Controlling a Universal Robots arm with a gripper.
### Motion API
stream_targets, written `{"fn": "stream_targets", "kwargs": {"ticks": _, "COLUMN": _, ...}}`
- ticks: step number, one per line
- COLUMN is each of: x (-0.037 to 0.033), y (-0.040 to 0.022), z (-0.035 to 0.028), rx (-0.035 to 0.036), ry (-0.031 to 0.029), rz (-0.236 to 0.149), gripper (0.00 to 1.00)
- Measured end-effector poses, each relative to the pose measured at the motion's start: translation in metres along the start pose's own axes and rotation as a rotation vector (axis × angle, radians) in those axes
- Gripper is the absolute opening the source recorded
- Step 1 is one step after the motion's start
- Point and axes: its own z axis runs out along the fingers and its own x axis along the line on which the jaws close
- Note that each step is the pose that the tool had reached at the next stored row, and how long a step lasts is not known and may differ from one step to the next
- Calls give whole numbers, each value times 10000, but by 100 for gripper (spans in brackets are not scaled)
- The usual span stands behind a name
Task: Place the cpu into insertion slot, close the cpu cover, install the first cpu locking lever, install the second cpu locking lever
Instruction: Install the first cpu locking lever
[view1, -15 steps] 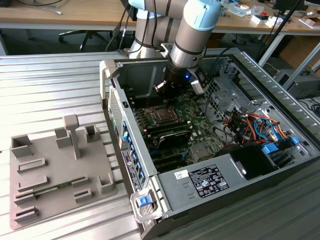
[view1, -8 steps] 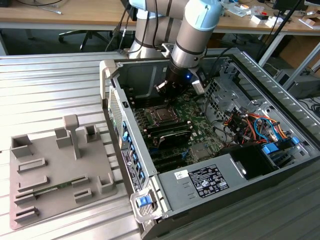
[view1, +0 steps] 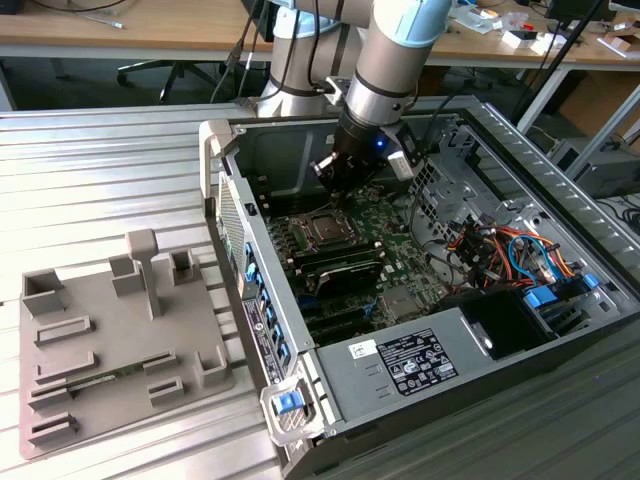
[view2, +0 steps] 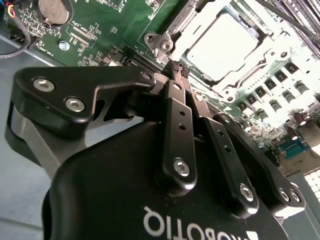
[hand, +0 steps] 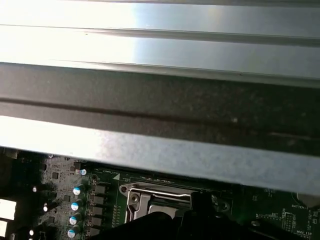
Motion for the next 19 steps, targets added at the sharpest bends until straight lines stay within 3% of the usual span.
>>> {"fn": "stream_targets", "kwargs": {"ticks": 2, "x": 34, "y": 4, "z": 1, "rx": 20, "ry": -6, "rz": 1, "gripper": 11}}
{"fn": "stream_targets", "kwargs": {"ticks": 5, "x": 115, "y": 13, "z": 2, "rx": 107, "ry": -34, "rz": 1, "gripper": 11}}
{"fn": "stream_targets", "kwargs": {"ticks": 13, "x": 276, "y": 32, "z": 7, "rx": 137, "ry": -86, "rz": -1, "gripper": 11}}
{"fn": "stream_targets", "kwargs": {"ticks": 17, "x": 438, "y": 51, "z": 11, "rx": 154, "ry": -155, "rz": -1, "gripper": 11}}
{"fn": "stream_targets", "kwargs": {"ticks": 19, "x": 474, "y": 56, "z": 9, "rx": 158, "ry": -173, "rz": -2, "gripper": 11}}
